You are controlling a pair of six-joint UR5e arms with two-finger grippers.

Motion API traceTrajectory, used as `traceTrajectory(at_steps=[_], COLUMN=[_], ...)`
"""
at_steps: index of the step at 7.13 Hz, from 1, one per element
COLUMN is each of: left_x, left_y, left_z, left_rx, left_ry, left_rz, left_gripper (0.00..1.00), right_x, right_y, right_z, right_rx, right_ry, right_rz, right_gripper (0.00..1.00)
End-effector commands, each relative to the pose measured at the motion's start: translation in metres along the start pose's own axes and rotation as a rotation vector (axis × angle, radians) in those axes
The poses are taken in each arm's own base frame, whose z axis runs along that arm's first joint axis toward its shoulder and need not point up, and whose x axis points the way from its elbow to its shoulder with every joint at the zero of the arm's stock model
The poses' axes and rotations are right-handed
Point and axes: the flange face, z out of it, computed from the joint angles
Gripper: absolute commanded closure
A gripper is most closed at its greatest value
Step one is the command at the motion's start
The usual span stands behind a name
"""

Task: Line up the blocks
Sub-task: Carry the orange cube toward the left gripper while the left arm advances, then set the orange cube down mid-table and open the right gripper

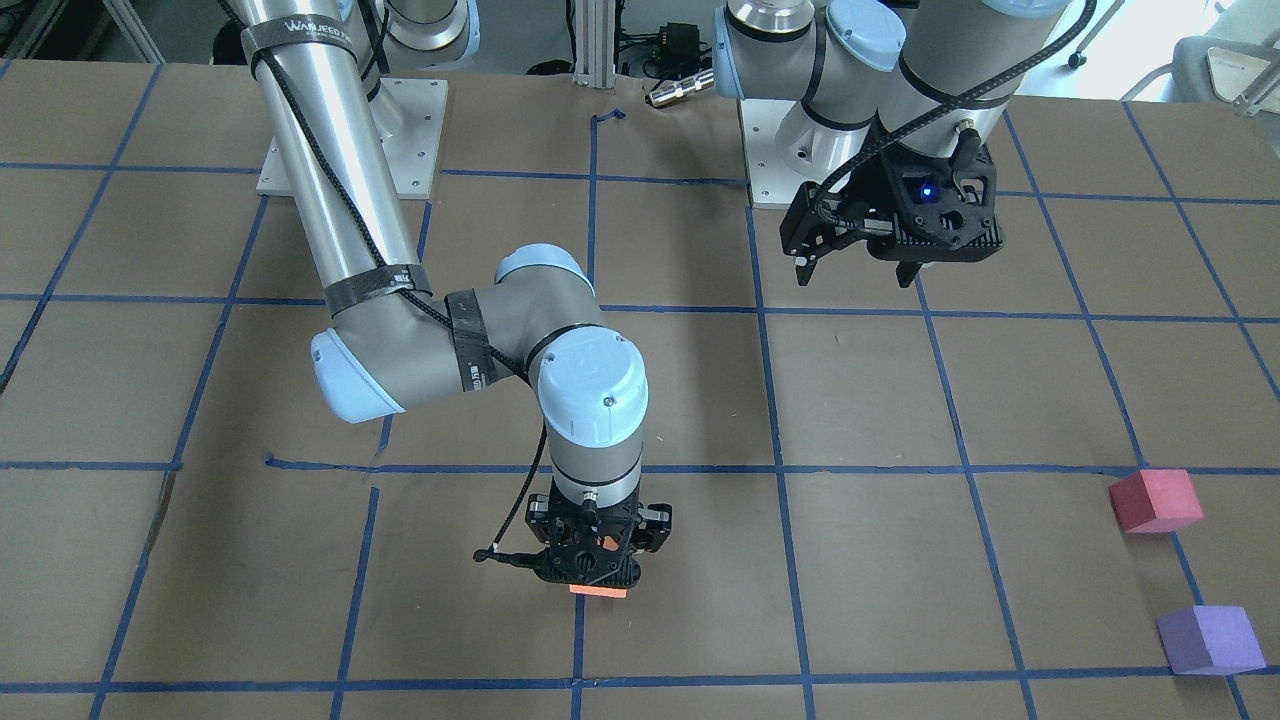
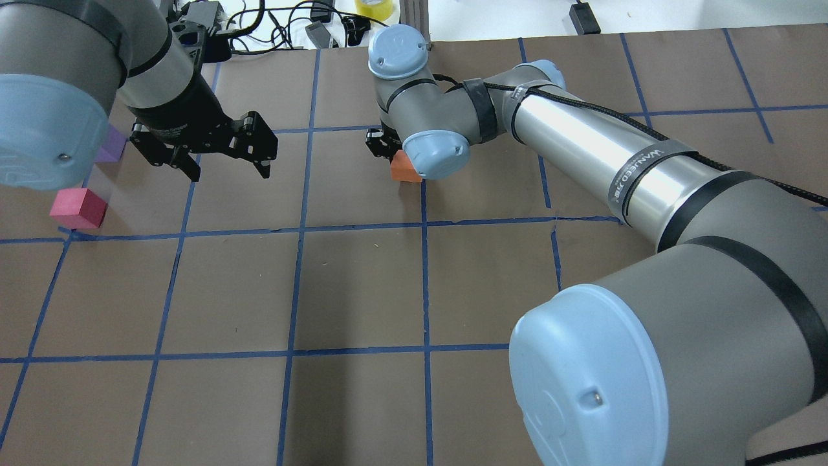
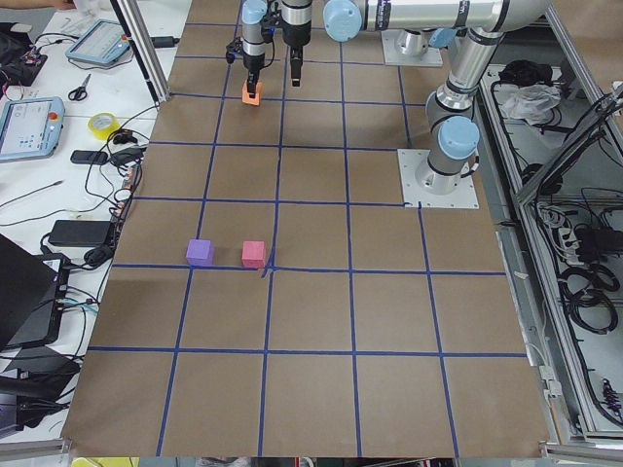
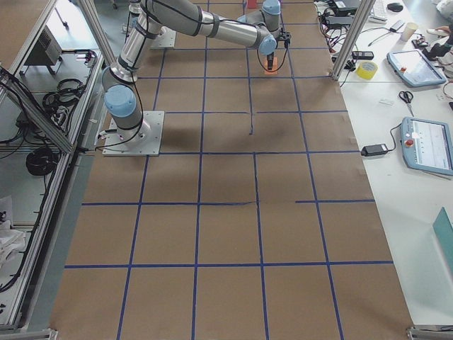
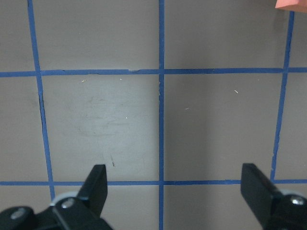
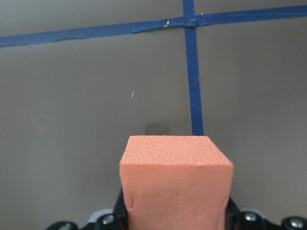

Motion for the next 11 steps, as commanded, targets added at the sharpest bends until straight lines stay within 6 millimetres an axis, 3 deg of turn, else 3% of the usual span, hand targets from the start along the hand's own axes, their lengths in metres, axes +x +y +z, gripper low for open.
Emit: traceTrajectory(at_steps=[1, 2, 5, 7, 8, 9, 10, 11], left_x=[0.000, 0.004, 0.009, 0.012, 0.012, 0.014, 0.016, 0.017], left_y=[0.005, 0.000, -0.052, -0.093, -0.108, -0.111, -0.115, -0.125], left_z=[0.000, 0.011, 0.056, 0.055, 0.060, 0.068, 0.071, 0.079], left_rx=[-0.010, -0.030, -0.022, 0.024, 0.016, 0.000, -0.006, -0.006], left_ry=[0.004, 0.017, 0.034, 0.045, 0.045, 0.046, 0.065, 0.066], left_rz=[-0.003, -0.001, -0.002, -0.001, -0.018, -0.035, -0.035, -0.034], left_gripper=[0.00, 0.00, 0.00, 0.00, 0.00, 0.00, 0.00, 0.00], right_x=[0.003, 0.001, -0.003, -0.005, -0.003, -0.002, -0.003, 0.006], right_y=[0.001, 0.000, 0.006, 0.008, 0.010, 0.010, 0.007, -0.006], right_z=[-0.004, -0.001, 0.007, 0.016, 0.024, 0.022, 0.015, -0.015], right_rx=[0.012, 0.013, -0.006, -0.024, -0.028, -0.031, -0.017, 0.013], right_ry=[0.035, 0.029, 0.033, 0.016, 0.025, 0.034, 0.025, -0.004], right_rz=[-0.114, -0.115, -0.073, -0.053, -0.059, -0.067, -0.070, -0.065], right_gripper=[0.62, 0.59, 0.52, 0.37, 0.14, 0.00, 0.00, 0.00])
